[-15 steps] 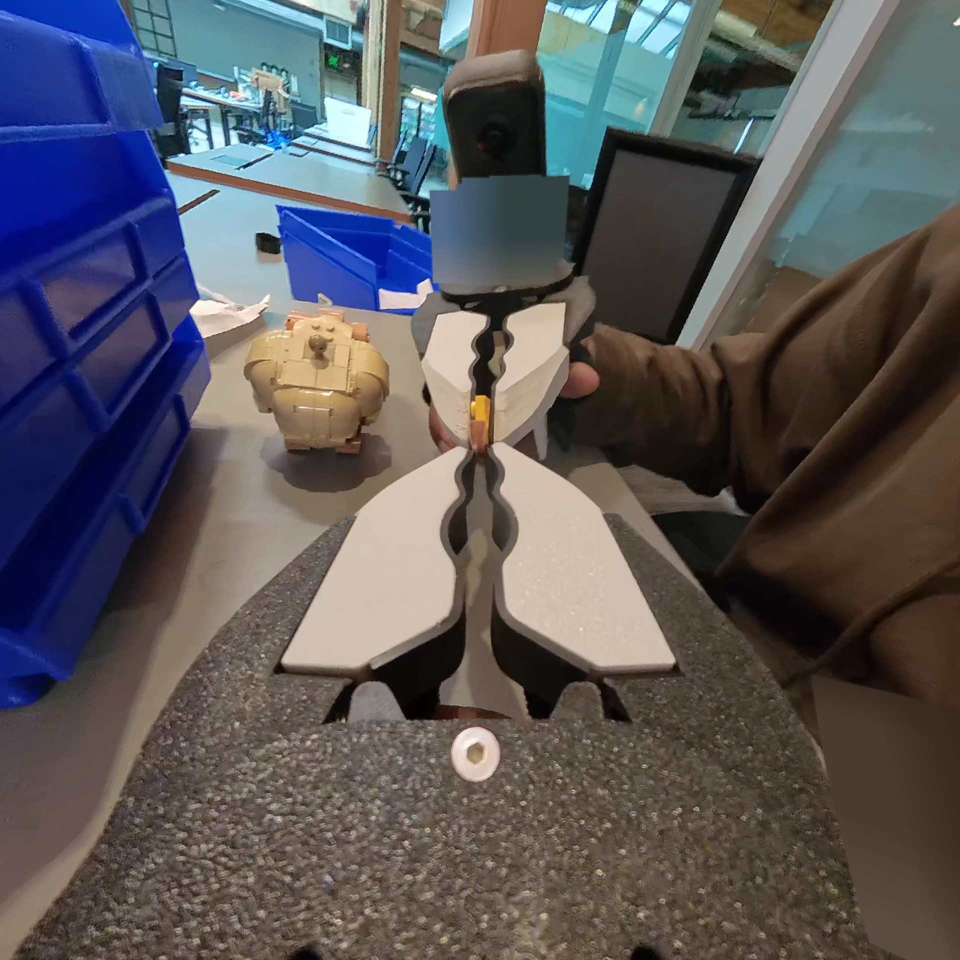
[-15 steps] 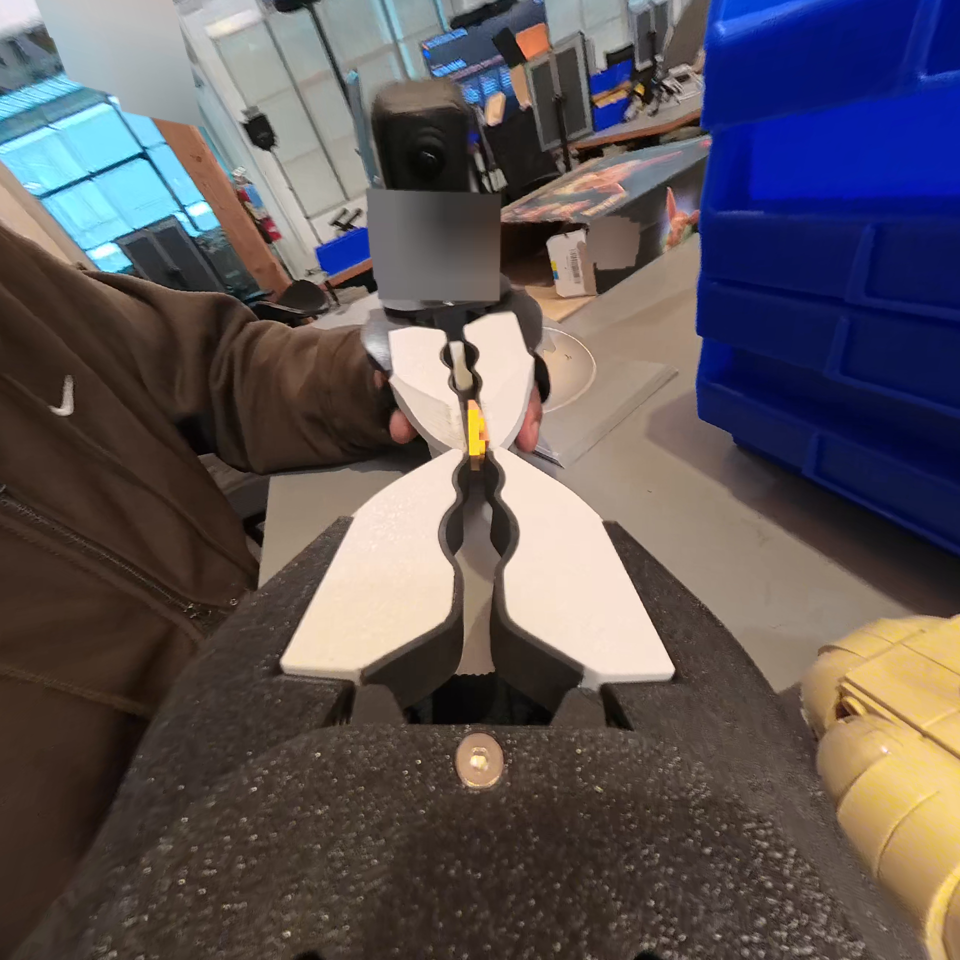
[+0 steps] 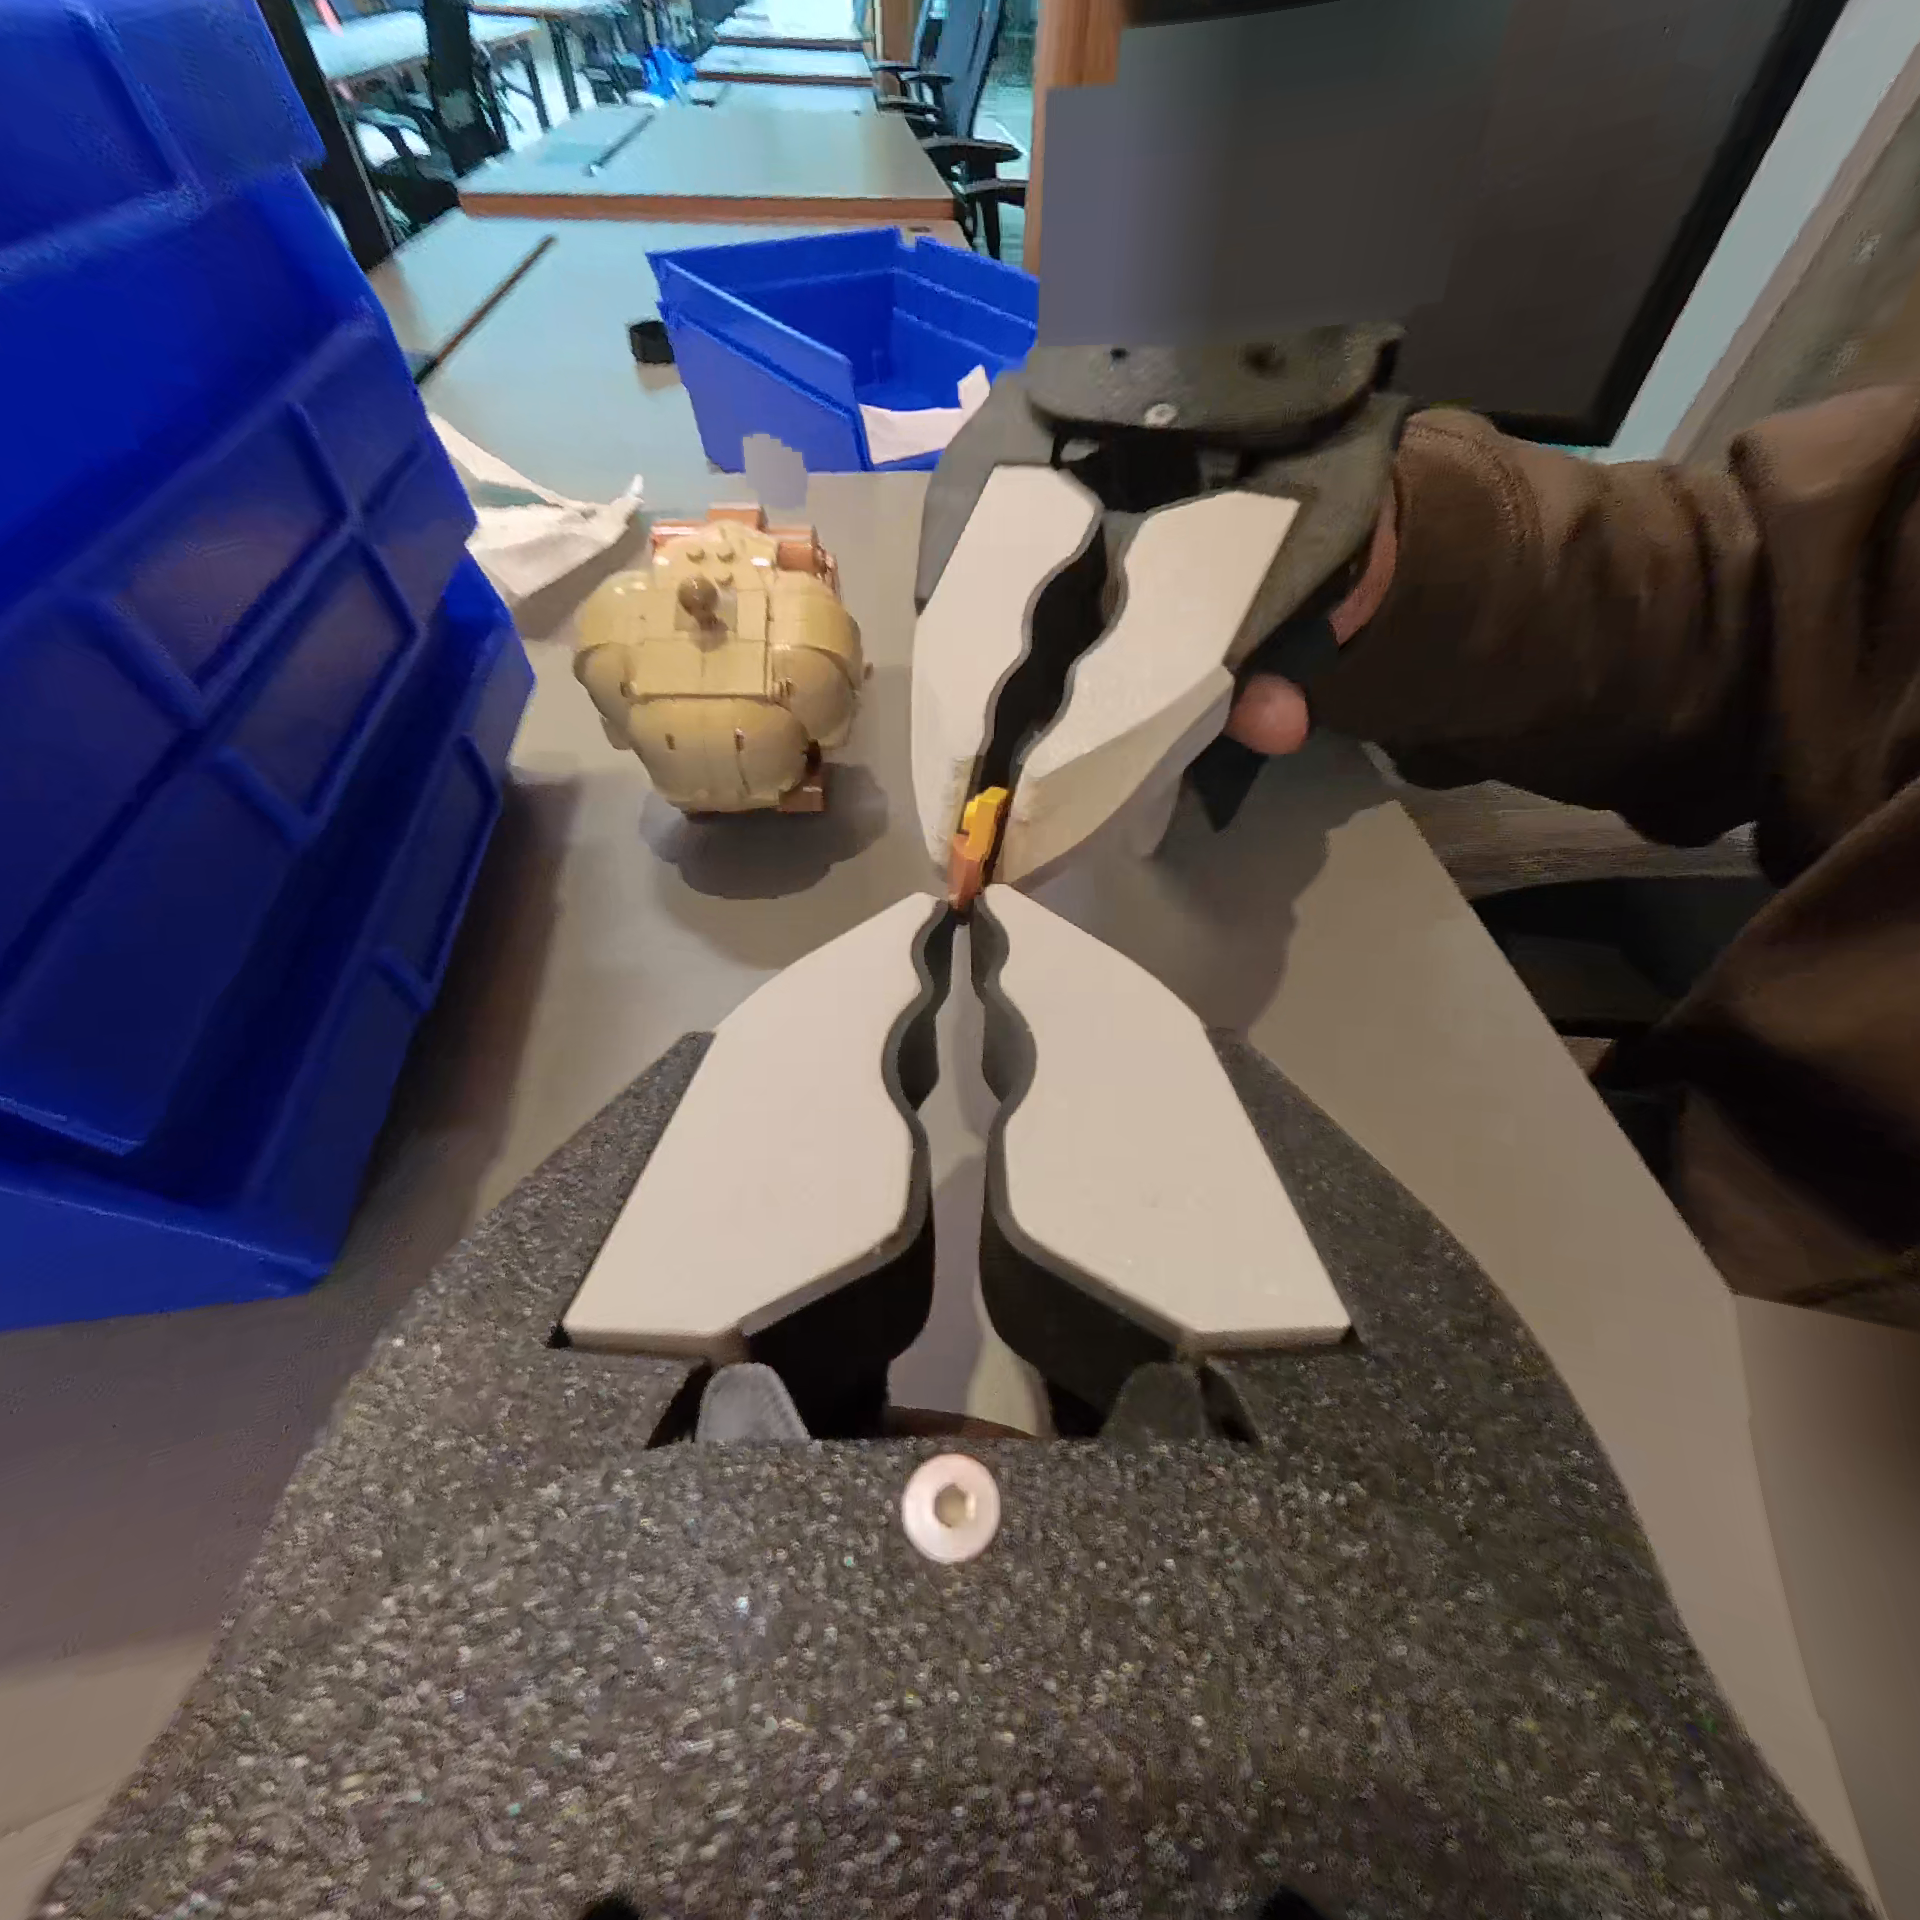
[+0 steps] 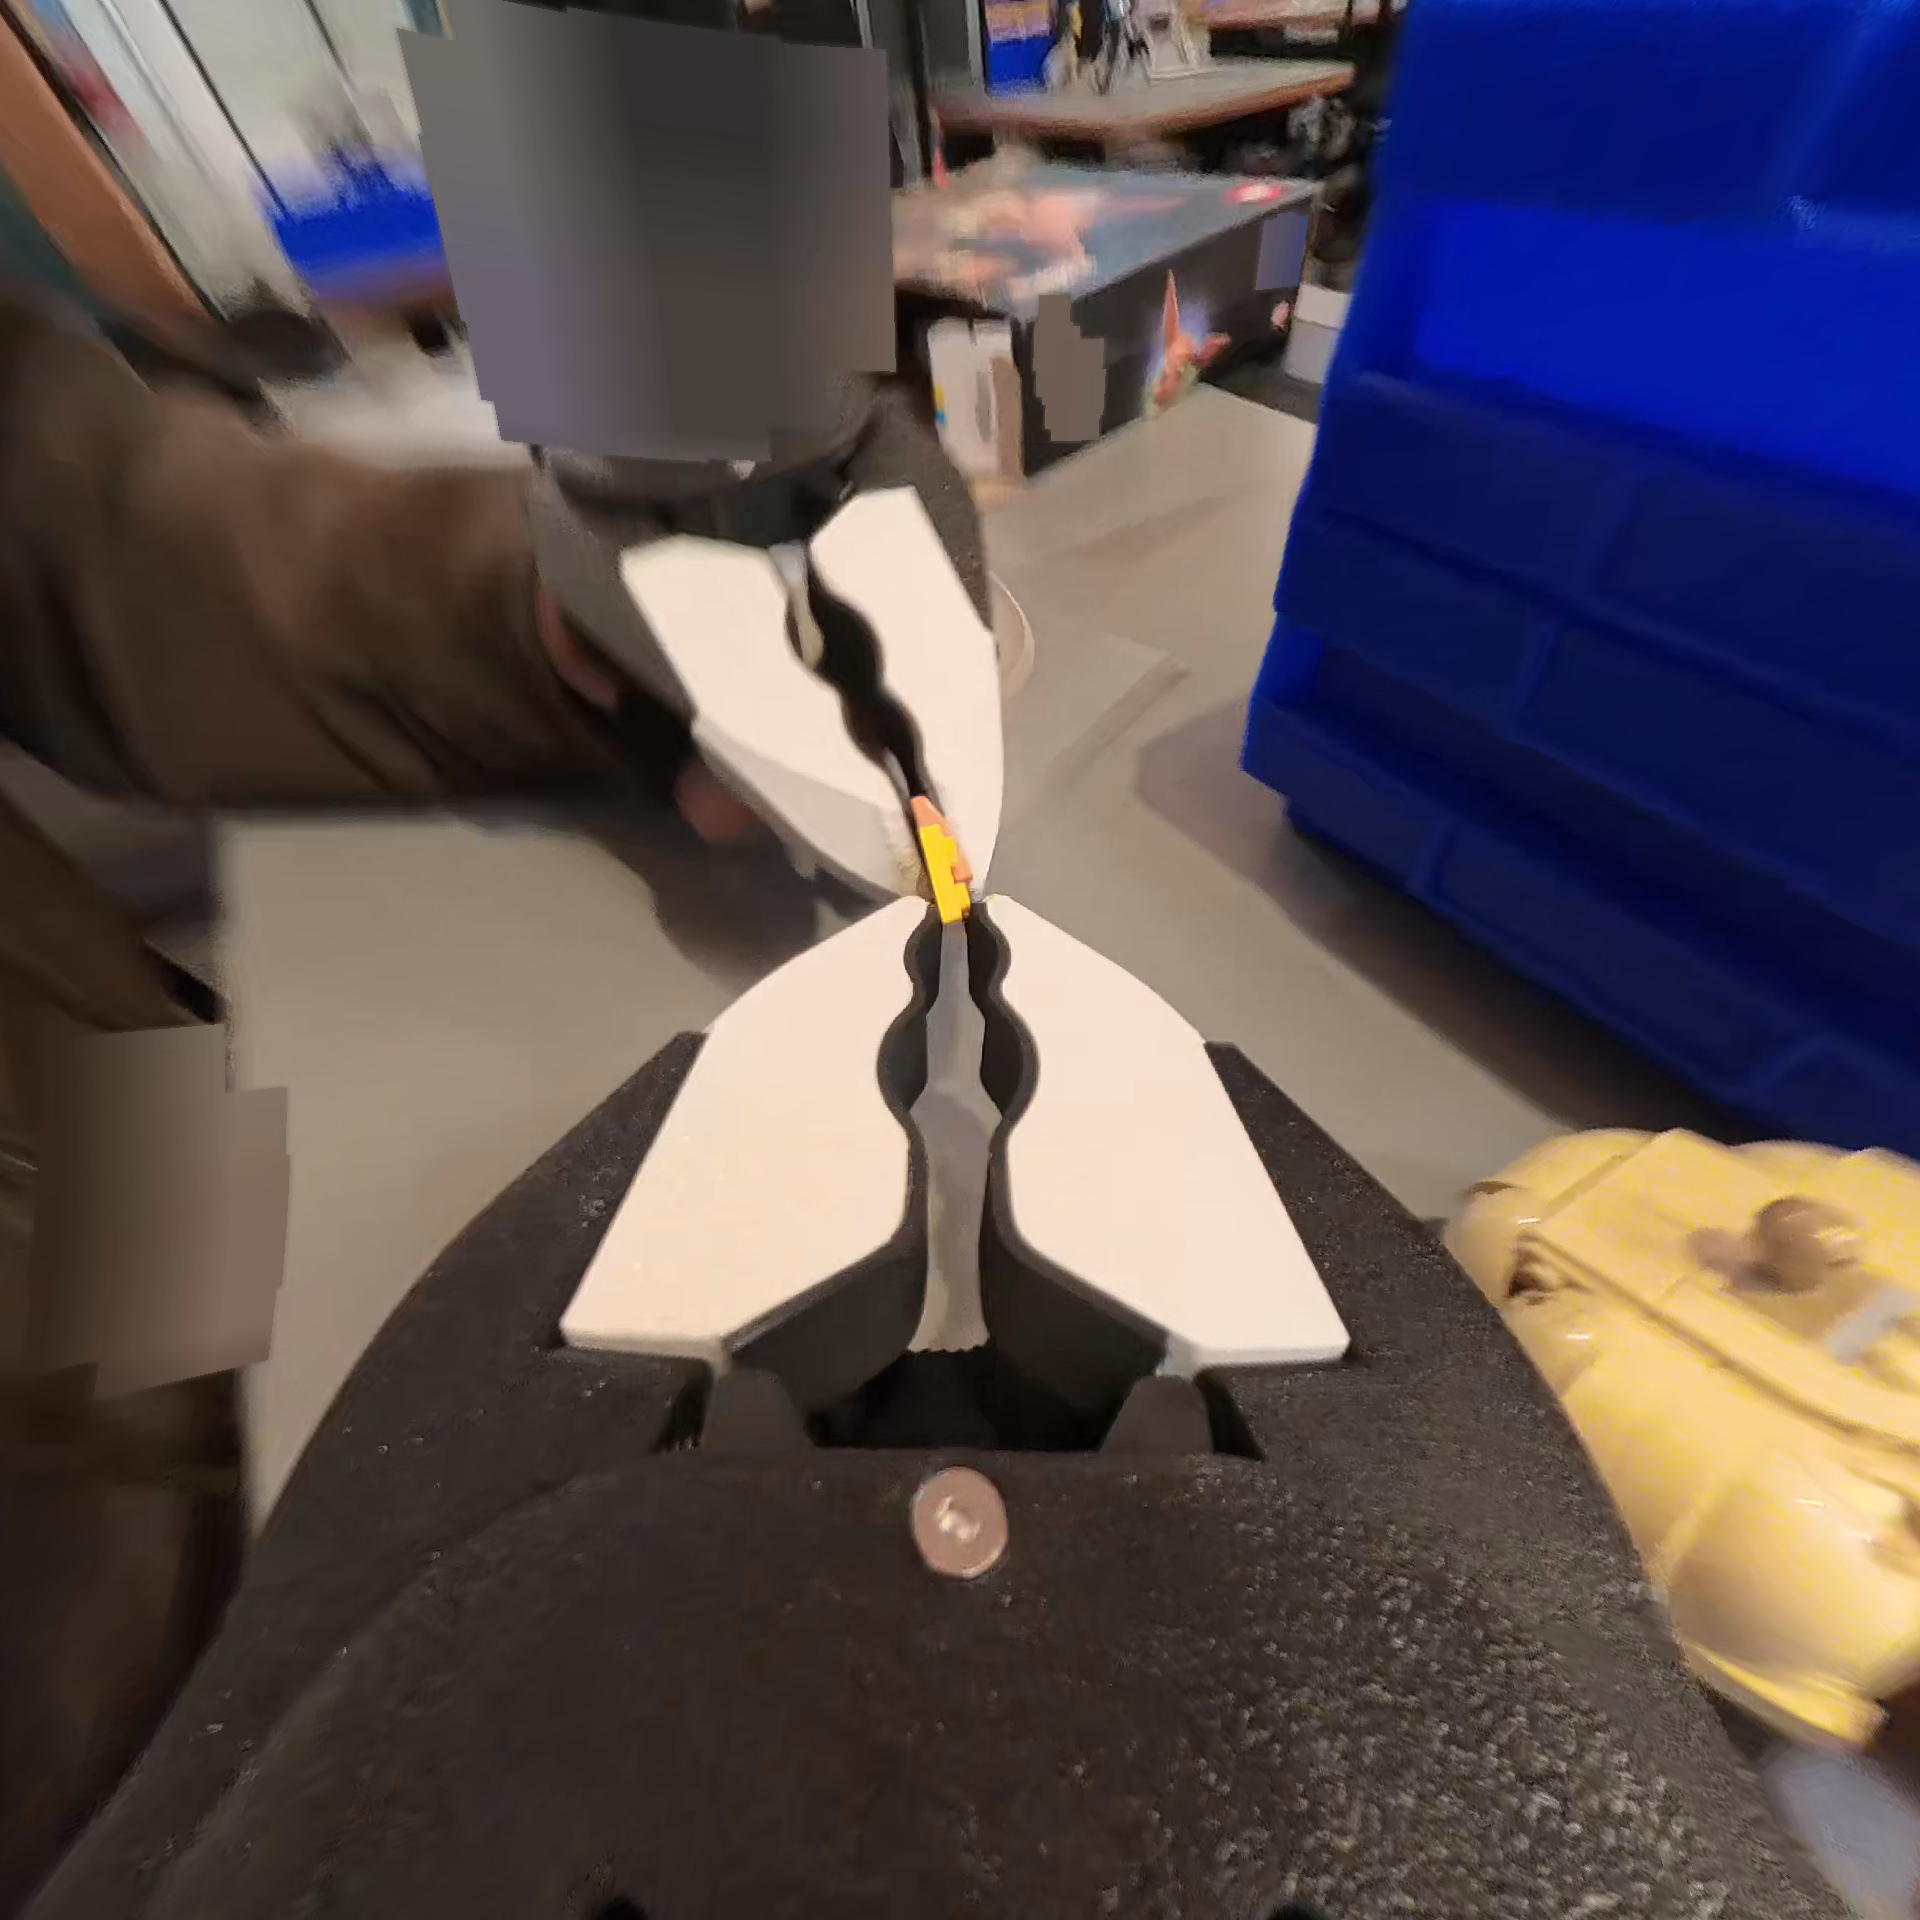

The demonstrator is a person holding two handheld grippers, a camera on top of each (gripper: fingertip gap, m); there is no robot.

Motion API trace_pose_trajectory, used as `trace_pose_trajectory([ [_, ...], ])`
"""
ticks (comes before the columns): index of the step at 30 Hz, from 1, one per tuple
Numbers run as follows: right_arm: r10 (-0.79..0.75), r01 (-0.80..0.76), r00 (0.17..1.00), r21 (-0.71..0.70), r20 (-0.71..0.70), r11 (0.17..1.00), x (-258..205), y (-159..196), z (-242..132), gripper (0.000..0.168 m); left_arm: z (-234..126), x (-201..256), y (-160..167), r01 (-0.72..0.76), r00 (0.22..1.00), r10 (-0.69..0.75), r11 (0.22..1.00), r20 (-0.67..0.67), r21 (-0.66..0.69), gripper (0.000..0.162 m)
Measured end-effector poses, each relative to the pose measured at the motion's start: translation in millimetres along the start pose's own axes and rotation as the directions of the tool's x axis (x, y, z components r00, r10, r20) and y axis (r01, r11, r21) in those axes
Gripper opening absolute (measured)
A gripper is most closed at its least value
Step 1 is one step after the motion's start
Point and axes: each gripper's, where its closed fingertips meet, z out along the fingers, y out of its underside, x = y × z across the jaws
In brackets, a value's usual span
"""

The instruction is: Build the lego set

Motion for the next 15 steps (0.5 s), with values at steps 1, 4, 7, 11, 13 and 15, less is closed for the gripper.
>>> trace_pose_trajectory([
  [1, -0.075, 0.074, 0.997, -0.031, -0.027, 0.997, -0.6, 2.0, 0.2, 0.005, 0.5, 1.1, 2.1, 0.031, 0.999, -0.031, 0.999, -0.023, -0.007, 0.003],
  [4, -0.266, 0.261, 0.962, -0.079, -0.056, 0.962, -5.5, 2.0, -1.0, 0.005, -0.6, 7.0, 2.8, 0.179, 0.976, -0.178, 0.984, -0.127, -0.005, 0.003],
  [7, -0.413, 0.406, 0.908, -0.097, -0.067, 0.909, -9.2, -0.1, -1.8, 0.006, -2.6, 11.1, 0.9, 0.299, 0.934, -0.294, 0.954, -0.203, -0.005, 0.004],
  [11, -0.609, 0.597, 0.787, -0.133, -0.098, 0.792, -11.9, -1.5, -1.4, 0.006, -4.5, 13.2, 0.8, 0.422, 0.871, -0.41, 0.907, -0.27, -0.017, 0.003],
  [13, -0.667, 0.652, 0.732, -0.141, -0.137, 0.745, -9.6, -4.5, -2.5, 0.005, -6.2, 12.6, -0.3, 0.474, 0.838, -0.456, 0.88, -0.3, -0.015, 0.001],
  [15, -0.673, 0.656, 0.724, -0.149, -0.152, 0.739, -6.4, -4.5, -3.3, 0.005, -7.8, 12.9, -2.0, 0.511, 0.809, -0.484, 0.859, -0.335, -0.007, 0.001],
])
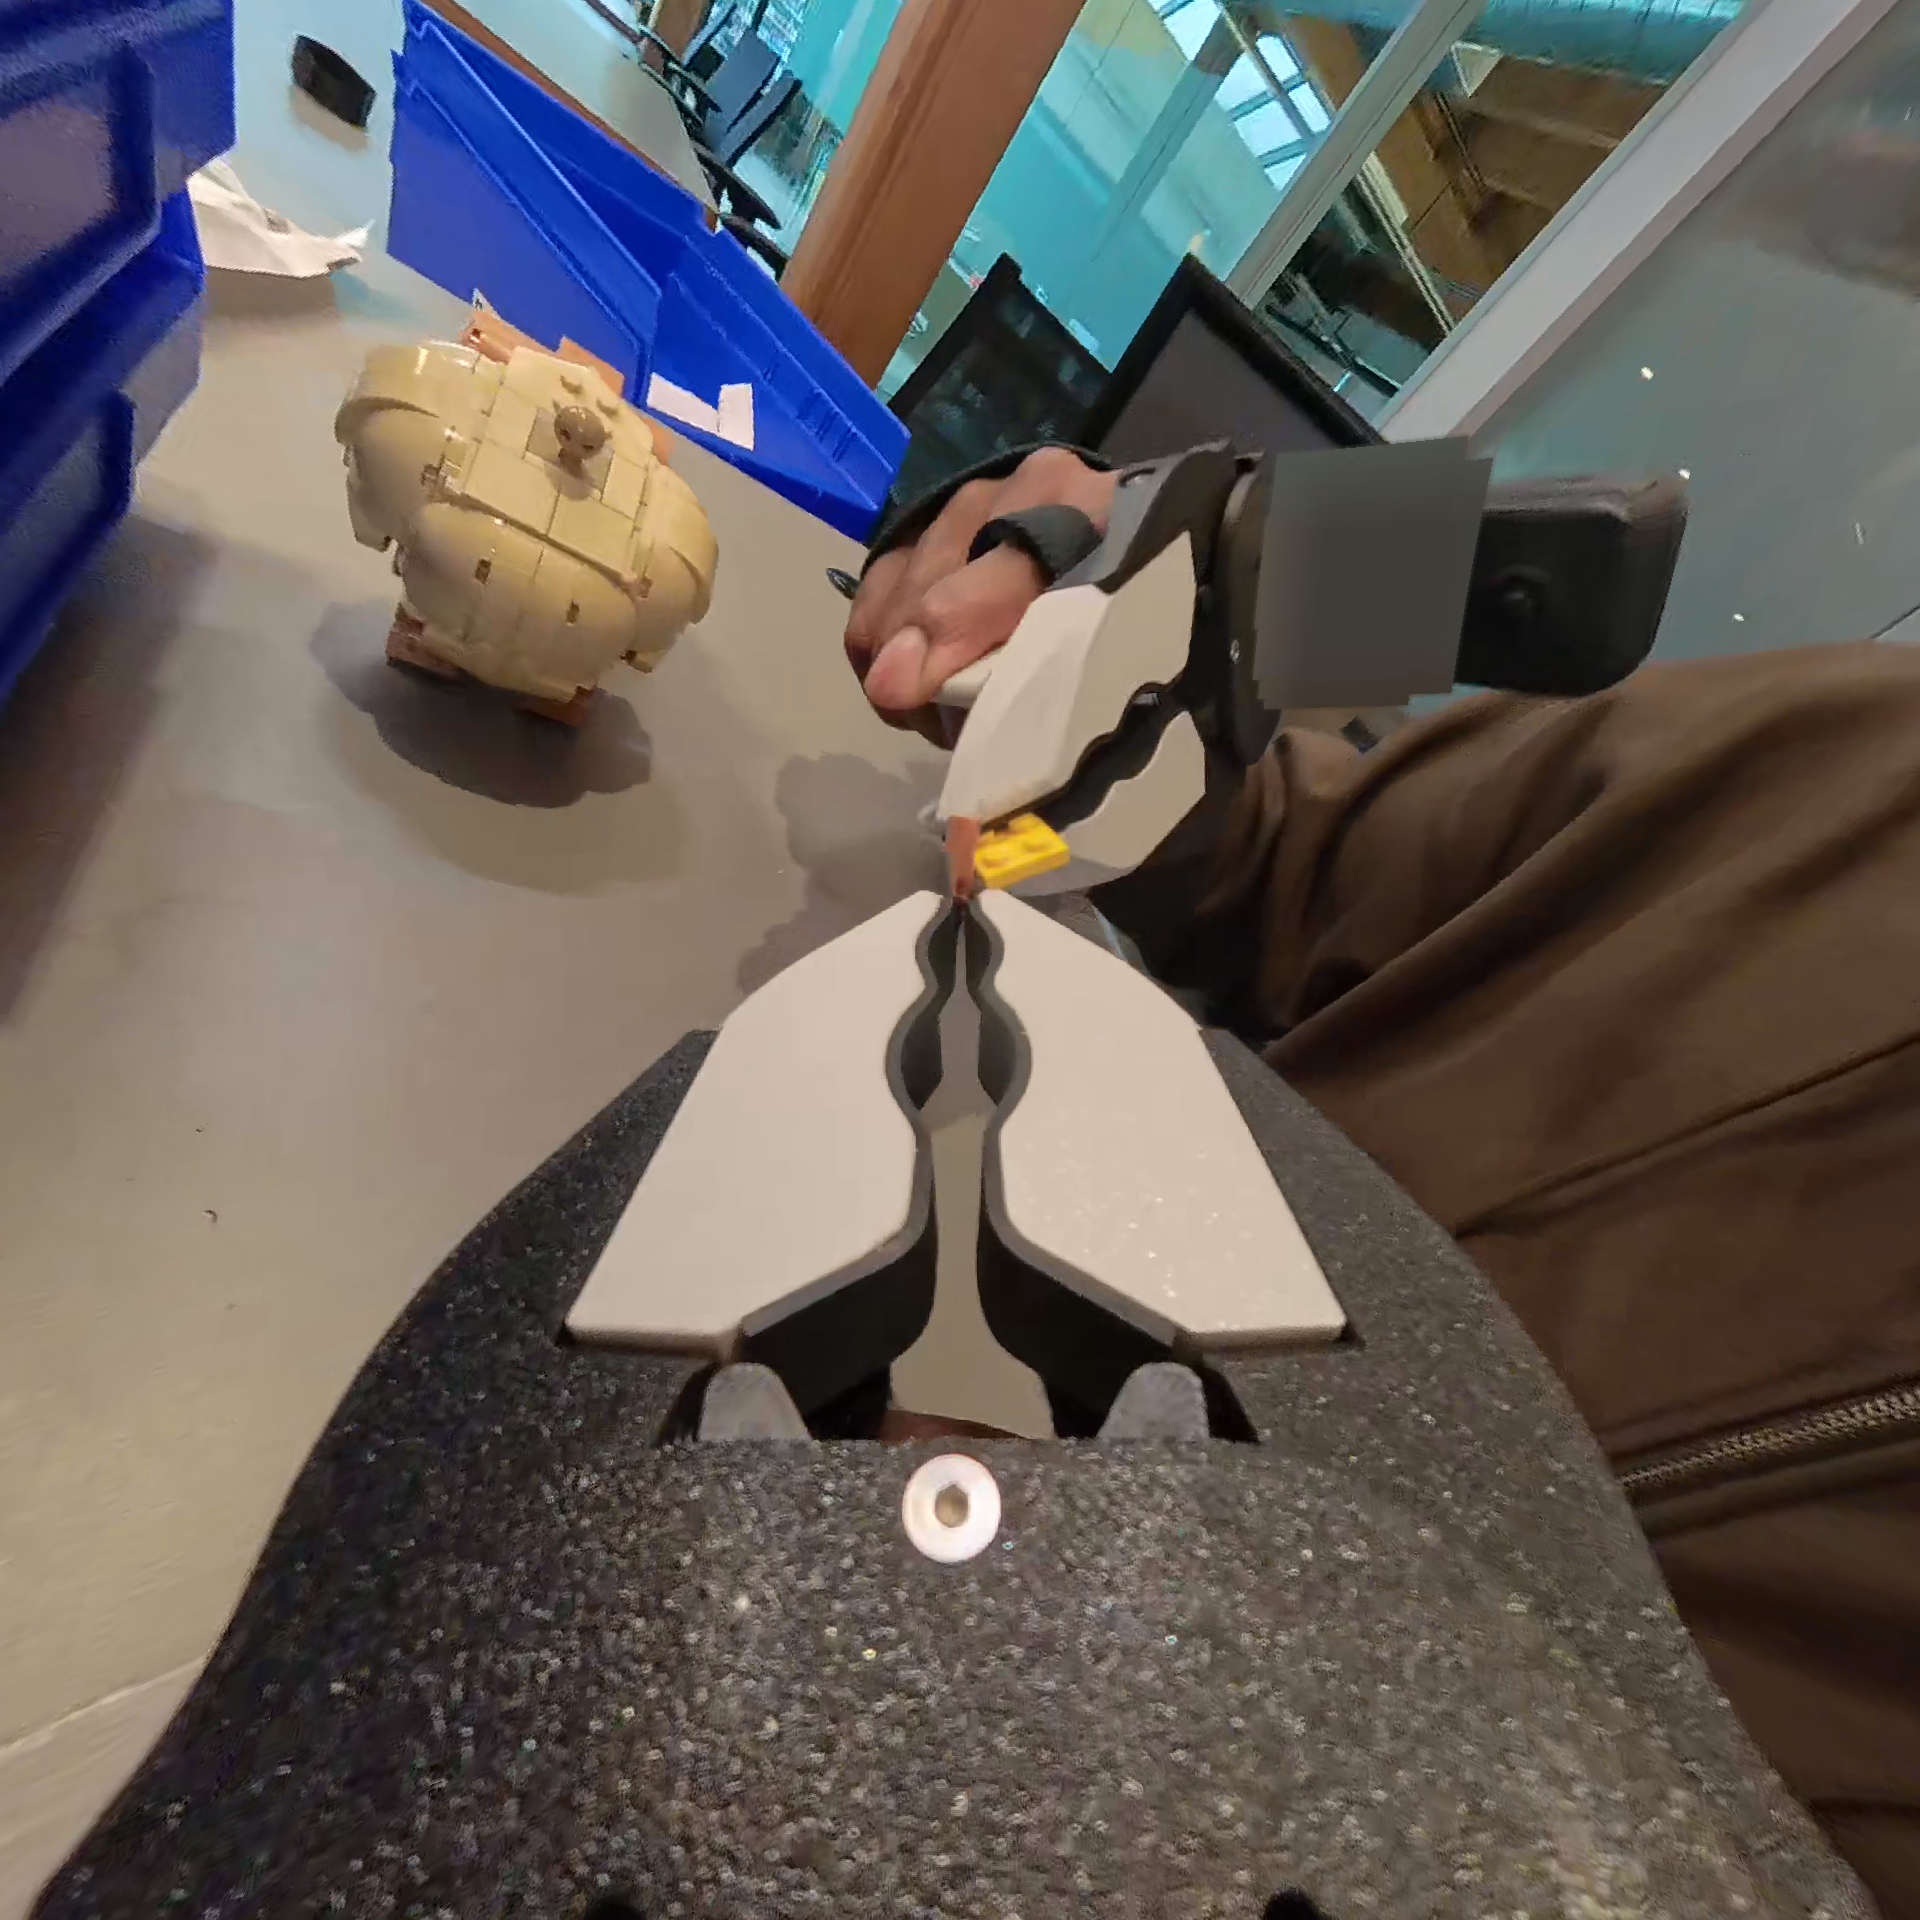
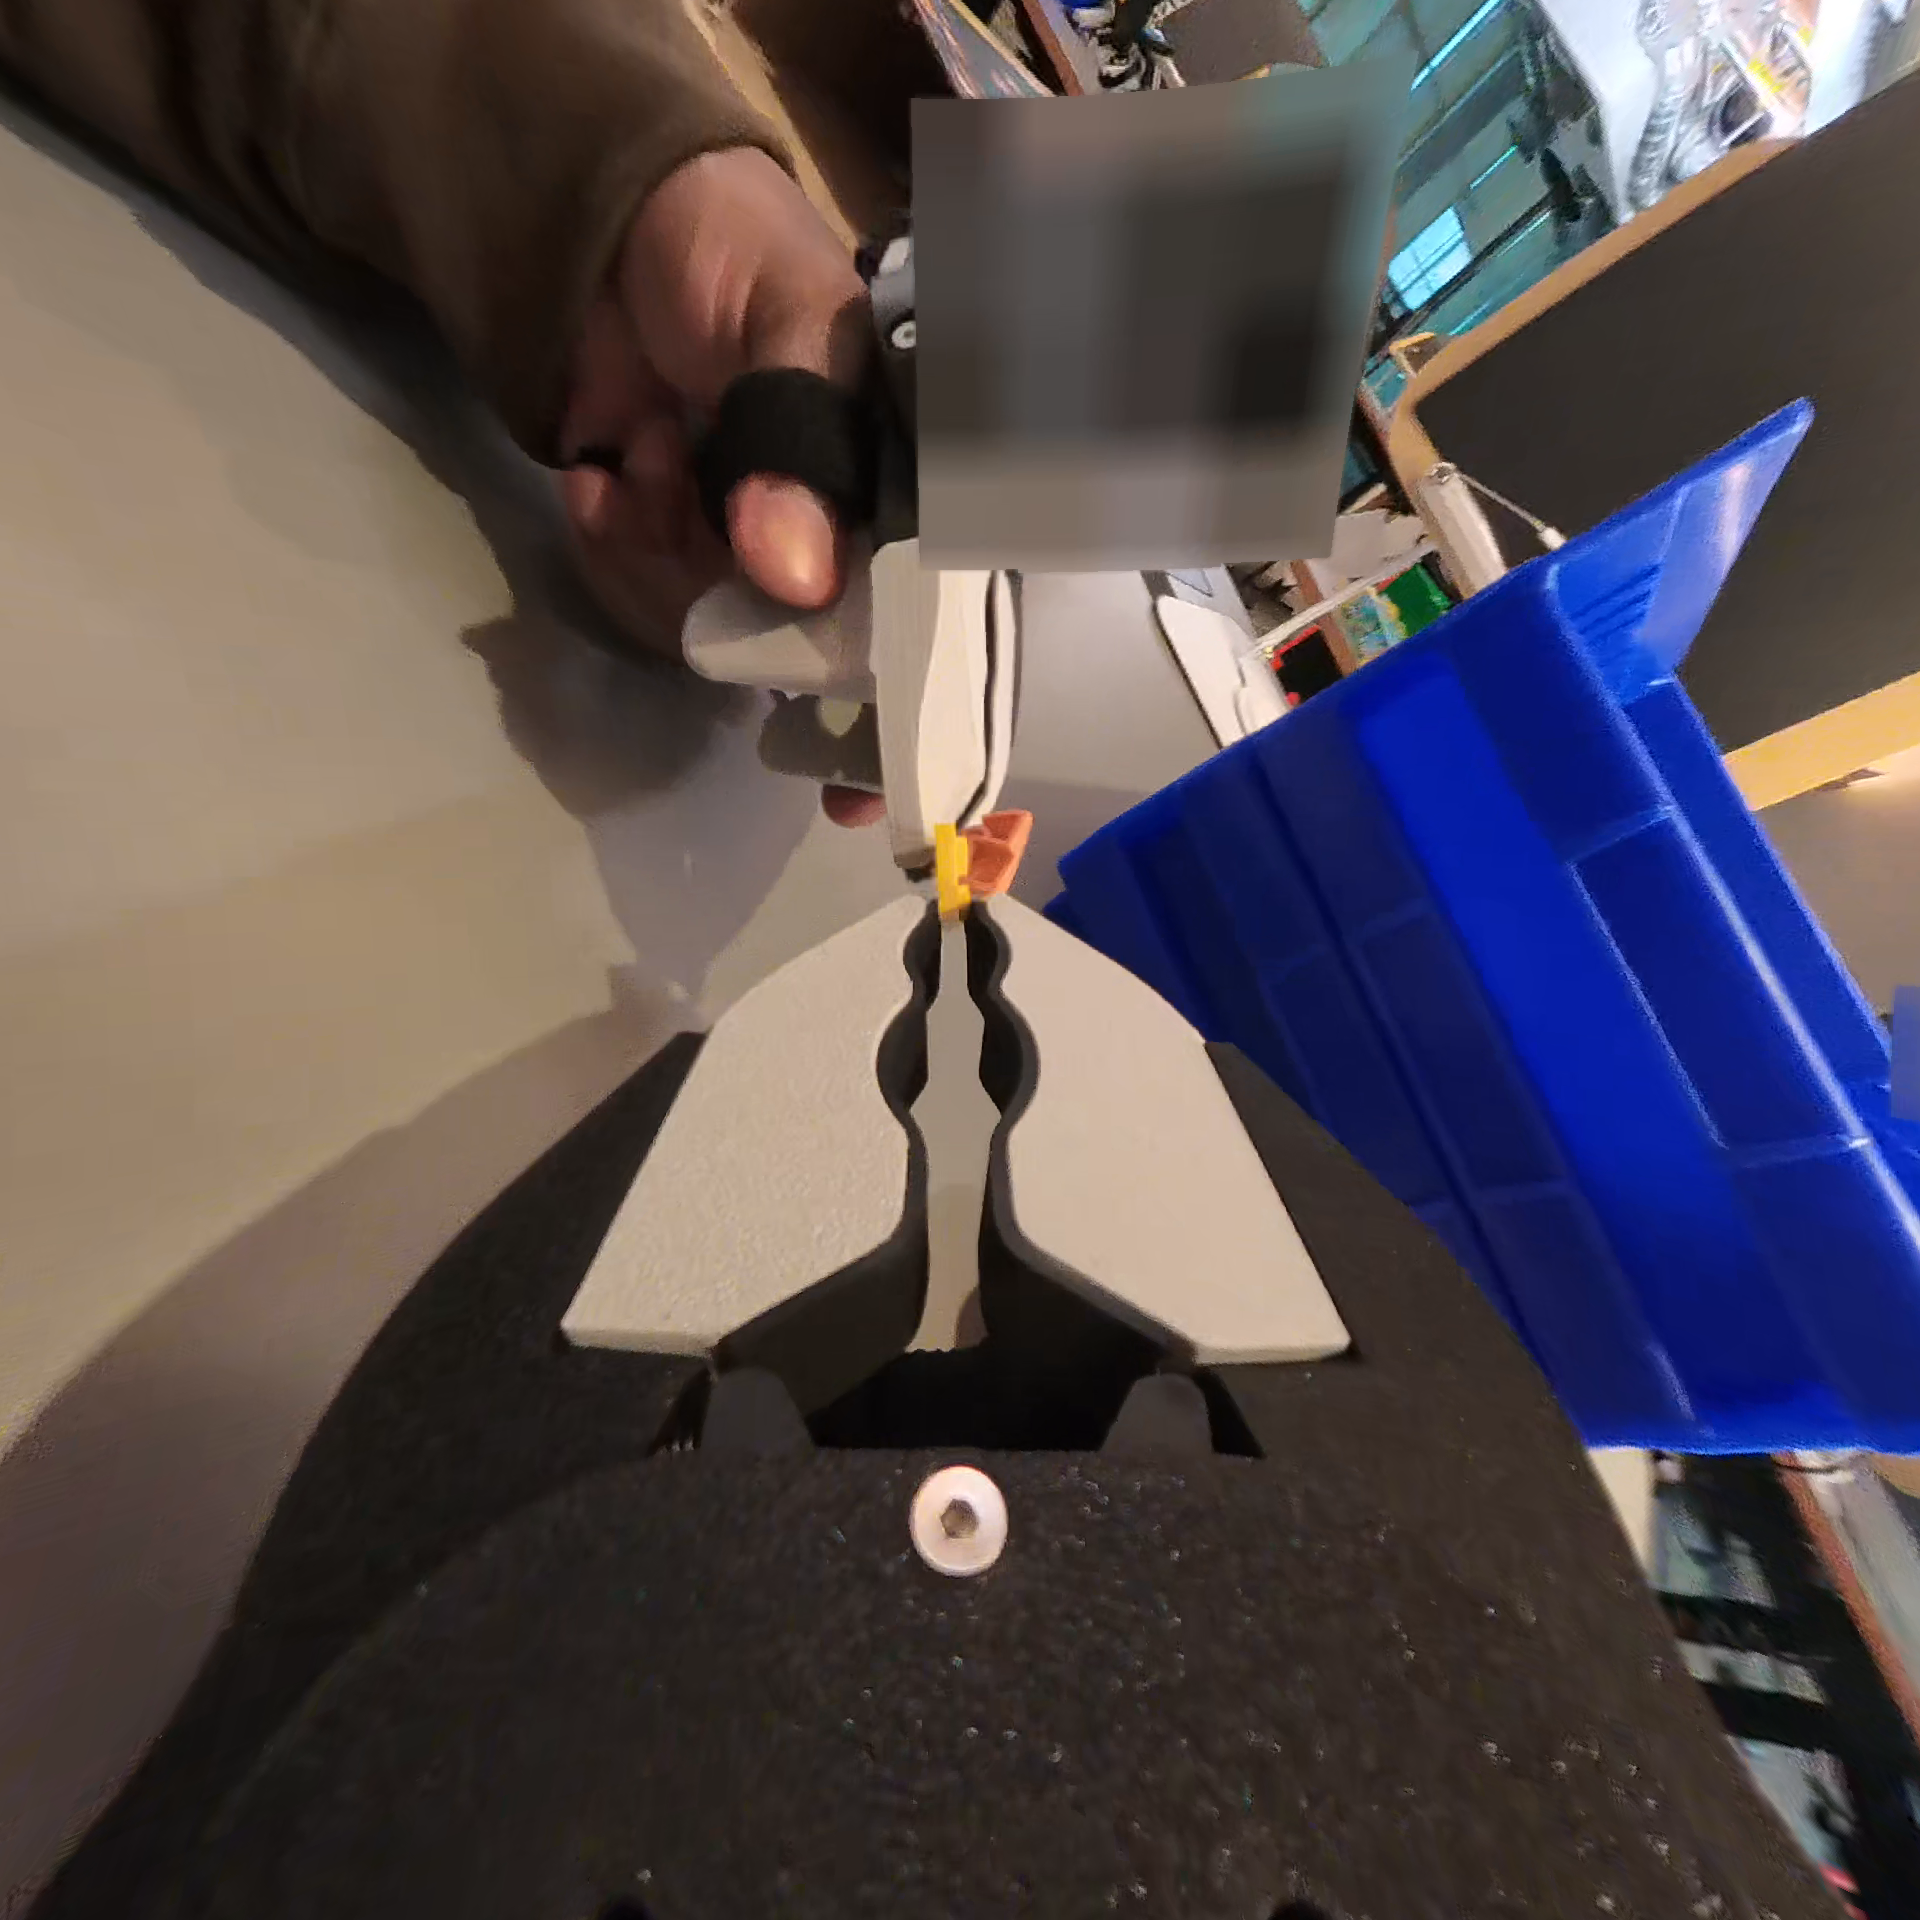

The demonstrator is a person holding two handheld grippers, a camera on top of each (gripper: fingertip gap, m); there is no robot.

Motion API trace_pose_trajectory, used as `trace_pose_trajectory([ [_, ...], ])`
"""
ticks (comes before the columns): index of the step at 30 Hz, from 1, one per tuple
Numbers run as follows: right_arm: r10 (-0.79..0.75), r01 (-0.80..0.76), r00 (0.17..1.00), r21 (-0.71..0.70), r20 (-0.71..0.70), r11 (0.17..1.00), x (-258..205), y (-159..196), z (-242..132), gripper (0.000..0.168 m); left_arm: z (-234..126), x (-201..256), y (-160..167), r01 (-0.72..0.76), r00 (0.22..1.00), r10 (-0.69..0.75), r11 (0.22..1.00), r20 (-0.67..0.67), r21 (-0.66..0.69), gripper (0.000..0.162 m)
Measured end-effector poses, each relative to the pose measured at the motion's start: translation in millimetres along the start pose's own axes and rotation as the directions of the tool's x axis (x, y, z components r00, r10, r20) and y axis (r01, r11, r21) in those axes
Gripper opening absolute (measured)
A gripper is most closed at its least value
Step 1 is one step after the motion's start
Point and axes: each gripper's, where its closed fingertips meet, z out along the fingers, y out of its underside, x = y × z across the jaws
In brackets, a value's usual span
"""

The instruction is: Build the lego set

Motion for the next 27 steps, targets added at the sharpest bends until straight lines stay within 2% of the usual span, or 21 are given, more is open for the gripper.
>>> trace_pose_trajectory([
  [5, 0.162, -0.165, 0.985, 0.043, 0.065, 0.985, -3.1, 1.1, -0.4, 0.005, 2.5, -2.5, 1.4, -0.077, 0.996, 0.078, 0.997, 0.044, -0.019, 0.001],
  [11, 0.18, -0.179, 0.984, 0.037, -0.014, 0.983, 18.5, -0.2, -2.3, 0.005, -0.7, -10.4, -7.7, -0.188, 0.971, 0.185, 0.982, 0.15, 0.006, 0.001],
  [13, 0.173, -0.168, 0.981, 0.062, -0.083, 0.984, 46.9, -12.5, -6.8, 0.005, -1.3, -12.8, -10.3, -0.234, 0.954, 0.228, 0.972, 0.193, 0.006, 0.001],
  [15, 0.181, -0.168, 0.963, 0.083, -0.198, 0.982, 94.1, -29.4, -11.1, 0.005, 0.9, -13.8, -8.9, -0.259, 0.943, 0.255, 0.966, 0.213, -0.009, 0.001],
  [17, 0.205, -0.208, 0.914, 0.028, -0.352, 0.978, 154.3, -34.0, -11.7, 0.005, 4.5, -15.1, -4.2, -0.275, 0.935, 0.276, 0.961, 0.224, -0.036, 0.001],
  [19, 0.202, -0.274, 0.862, -0.092, -0.465, 0.957, 203.4, -19.6, -7.4, 0.011, 6.9, -15.7, -0.6, -0.287, 0.928, 0.293, 0.956, 0.232, -0.058, 0.001],
  [21, 0.206, -0.326, 0.86, -0.192, -0.467, 0.926, 220.8, -3.8, 0.1, 0.029, 6.2, -16.2, -0.4, -0.299, 0.92, 0.305, 0.952, 0.244, -0.064, 0.001],
  [25, 0.245, -0.329, 0.87, -0.132, -0.428, 0.935, 204.7, -4.0, -5.4, 0.032, -0.2, -15.8, -8.5, -0.31, 0.915, 0.307, 0.95, 0.261, -0.03, 0.001],
  [27, 0.25, -0.286, 0.927, -0.098, -0.279, 0.953, 170.9, -9.2, -5.0, 0.031, -2.4, -11.0, -15.1, -0.306, 0.926, 0.296, 0.952, 0.235, 0.01, 0.001],
])
